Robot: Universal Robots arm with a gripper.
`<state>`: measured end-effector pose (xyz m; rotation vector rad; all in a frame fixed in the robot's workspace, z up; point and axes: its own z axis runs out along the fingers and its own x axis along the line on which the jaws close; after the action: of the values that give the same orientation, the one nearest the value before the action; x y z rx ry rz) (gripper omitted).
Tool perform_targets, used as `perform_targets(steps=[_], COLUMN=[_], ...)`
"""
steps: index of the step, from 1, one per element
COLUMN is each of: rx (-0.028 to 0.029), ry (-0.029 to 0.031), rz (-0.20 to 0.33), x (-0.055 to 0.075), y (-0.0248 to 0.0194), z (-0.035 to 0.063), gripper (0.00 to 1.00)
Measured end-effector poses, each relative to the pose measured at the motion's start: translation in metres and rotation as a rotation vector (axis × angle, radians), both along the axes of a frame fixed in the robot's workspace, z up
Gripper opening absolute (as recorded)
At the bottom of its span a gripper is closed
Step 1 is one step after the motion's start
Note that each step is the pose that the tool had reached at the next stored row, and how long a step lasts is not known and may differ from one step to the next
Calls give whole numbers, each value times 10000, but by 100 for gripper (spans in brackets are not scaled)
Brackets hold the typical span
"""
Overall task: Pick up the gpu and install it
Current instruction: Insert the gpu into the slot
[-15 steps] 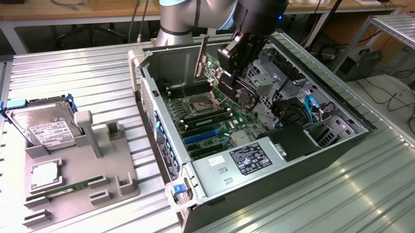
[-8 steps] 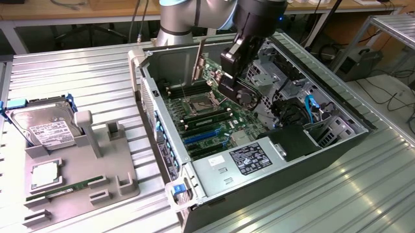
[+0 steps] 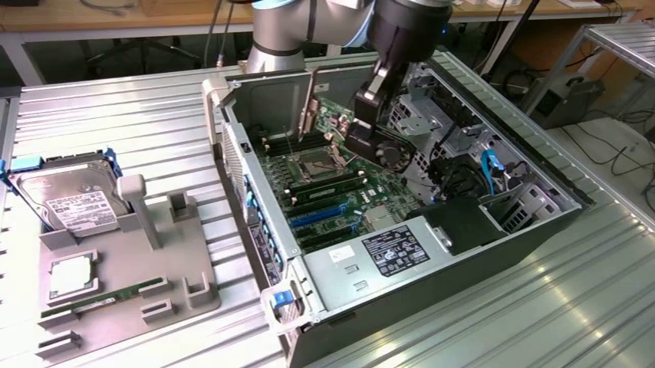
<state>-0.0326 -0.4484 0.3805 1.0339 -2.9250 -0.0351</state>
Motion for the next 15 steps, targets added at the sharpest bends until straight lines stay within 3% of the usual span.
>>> perform_targets(steps=[15], rx=[62], ry=[-117], rz=[1921], x=[0], y=[0], z=[-74], gripper=[26])
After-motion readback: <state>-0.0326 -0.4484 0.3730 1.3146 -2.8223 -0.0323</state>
